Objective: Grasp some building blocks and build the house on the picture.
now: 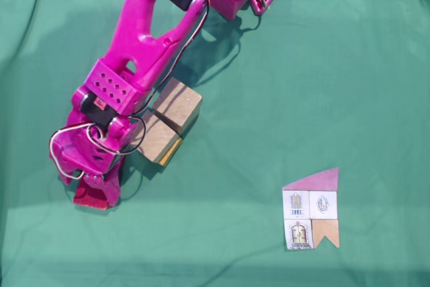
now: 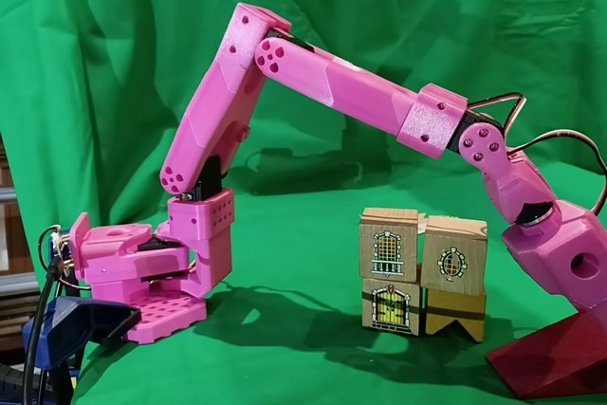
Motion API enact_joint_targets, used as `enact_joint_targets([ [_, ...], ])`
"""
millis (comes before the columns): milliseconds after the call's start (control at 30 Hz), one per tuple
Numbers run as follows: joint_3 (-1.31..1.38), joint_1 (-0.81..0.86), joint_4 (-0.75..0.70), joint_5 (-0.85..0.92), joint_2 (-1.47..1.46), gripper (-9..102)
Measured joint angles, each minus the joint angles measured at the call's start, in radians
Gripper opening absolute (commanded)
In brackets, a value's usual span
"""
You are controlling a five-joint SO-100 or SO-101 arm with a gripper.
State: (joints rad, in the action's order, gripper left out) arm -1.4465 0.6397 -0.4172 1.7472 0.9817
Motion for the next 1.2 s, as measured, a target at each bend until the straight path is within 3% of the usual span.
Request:
enact_joint_targets([
  [500,0.0,0.0,0.0,0.0,0.0,35],
  [800,0.0,-0.002,0.0,-0.006,0.0,23],
  [1200,0.0,-0.002,0.0,0.0,0.0,23],
])
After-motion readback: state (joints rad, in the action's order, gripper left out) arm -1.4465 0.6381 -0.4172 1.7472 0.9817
